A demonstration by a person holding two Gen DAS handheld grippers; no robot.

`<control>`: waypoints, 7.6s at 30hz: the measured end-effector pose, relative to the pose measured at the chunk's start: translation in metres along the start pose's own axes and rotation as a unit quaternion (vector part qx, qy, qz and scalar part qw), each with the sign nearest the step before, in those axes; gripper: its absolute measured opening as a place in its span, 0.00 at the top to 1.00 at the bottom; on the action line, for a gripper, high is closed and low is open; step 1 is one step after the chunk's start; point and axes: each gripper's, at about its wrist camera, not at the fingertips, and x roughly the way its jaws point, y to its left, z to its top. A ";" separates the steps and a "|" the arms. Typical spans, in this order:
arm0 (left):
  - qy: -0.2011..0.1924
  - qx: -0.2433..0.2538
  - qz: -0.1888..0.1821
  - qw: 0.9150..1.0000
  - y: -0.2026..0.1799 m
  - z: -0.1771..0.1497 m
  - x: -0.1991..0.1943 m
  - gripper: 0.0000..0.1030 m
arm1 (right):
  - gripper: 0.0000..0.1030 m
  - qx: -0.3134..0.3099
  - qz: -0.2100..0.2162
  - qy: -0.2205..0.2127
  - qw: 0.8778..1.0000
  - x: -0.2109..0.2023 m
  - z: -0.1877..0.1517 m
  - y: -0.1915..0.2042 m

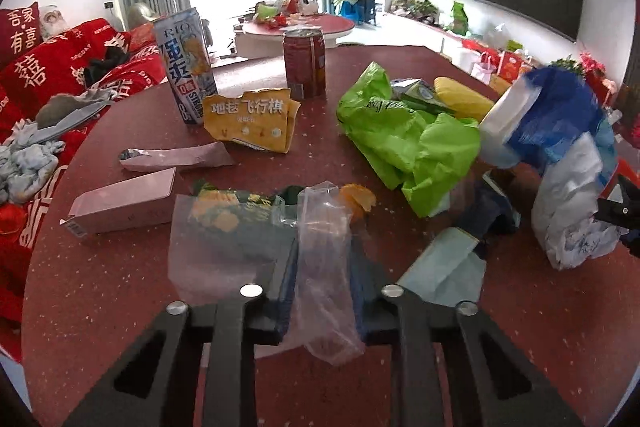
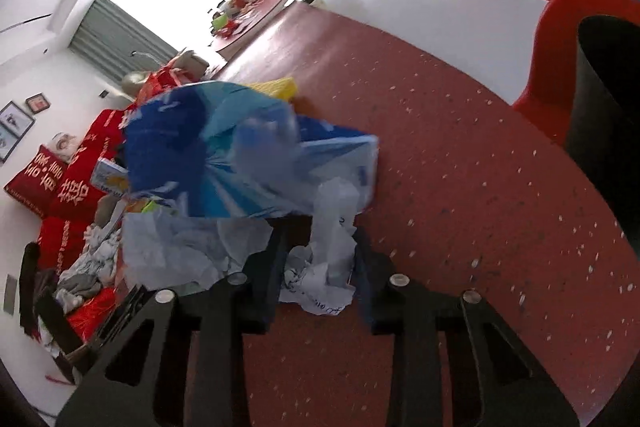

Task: Collect trash
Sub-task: 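Grasp the clear plastic bag with the left gripper while the right grasps crumpled white paper, then carry the white paper to the black bin and open the right gripper, then grasp the pink box with the left gripper, then grasp the green snack wrapper with the right gripper, then drop the pink box and clear bag into the bin with the left gripper while the right drops the wrapper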

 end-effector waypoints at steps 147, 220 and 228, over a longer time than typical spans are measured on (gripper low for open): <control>-0.005 -0.191 0.012 0.982 0.195 -0.016 -0.022 0.00 | 0.20 -0.415 0.029 0.054 0.908 0.109 -0.074 0.268; -0.037 0.124 -0.307 0.943 -0.230 0.045 -0.134 0.00 | 0.75 -0.067 -0.108 -0.127 0.984 -0.142 0.015 -0.080; -0.009 0.189 -0.325 0.927 -0.334 0.054 -0.107 0.00 | 0.70 -0.002 -0.132 -0.124 0.983 -0.149 0.042 -0.155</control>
